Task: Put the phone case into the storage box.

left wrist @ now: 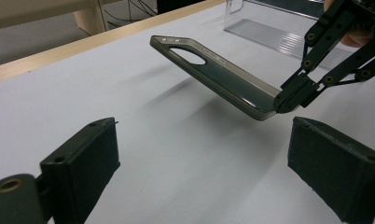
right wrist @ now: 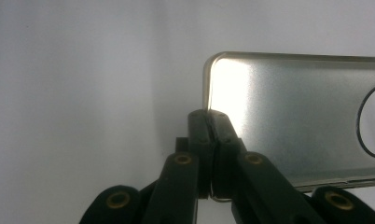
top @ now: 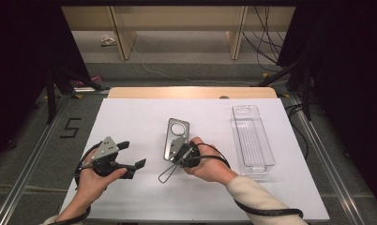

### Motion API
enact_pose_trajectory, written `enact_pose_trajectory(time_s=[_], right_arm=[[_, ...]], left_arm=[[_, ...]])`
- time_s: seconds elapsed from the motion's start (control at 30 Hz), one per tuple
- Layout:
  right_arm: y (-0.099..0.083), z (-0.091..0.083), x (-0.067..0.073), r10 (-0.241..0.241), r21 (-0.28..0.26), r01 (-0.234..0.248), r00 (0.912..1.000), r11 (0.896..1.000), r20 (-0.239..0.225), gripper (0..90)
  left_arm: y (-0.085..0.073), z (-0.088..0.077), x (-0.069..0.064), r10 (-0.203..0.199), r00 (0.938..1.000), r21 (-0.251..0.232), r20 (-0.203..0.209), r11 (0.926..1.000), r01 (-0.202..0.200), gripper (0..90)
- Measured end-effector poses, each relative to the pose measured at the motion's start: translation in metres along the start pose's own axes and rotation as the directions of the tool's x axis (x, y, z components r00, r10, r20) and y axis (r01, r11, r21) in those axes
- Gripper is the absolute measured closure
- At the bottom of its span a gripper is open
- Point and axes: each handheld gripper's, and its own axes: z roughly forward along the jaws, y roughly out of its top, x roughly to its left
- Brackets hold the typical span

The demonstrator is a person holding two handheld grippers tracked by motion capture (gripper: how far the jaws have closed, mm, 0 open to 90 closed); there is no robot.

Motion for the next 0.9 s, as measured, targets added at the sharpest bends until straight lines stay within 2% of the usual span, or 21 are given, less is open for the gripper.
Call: enact_pose_trajectory(time_s=[0.63, 0.77, 0.9], right_arm=[[-0.022, -0.016, 0.012, 0.015, -0.074, -0.014, 0.9996, 0.997, 0.022, 89.6], [-0.026, -0.019, 0.014, 0.005, -0.083, -0.002, 0.9997, 0.997, 0.026, 89.6], [-0.028, -0.021, 0.016, 0.013, -0.087, -0.011, 0.9995, 0.996, 0.028, 89.6]], left_arm=[[-0.001, 0.001, 0.0, 0.0, 1.0, 0.006, -0.003, 1.0, 0.0, 8.4], [-0.001, 0.001, 0.0, 0.0, 1.0, 0.007, -0.004, 1.0, 0.0, 8.4], [-0.001, 0.001, 0.0, 0.0, 1.0, 0.006, -0.004, 1.0, 0.0, 8.4]])
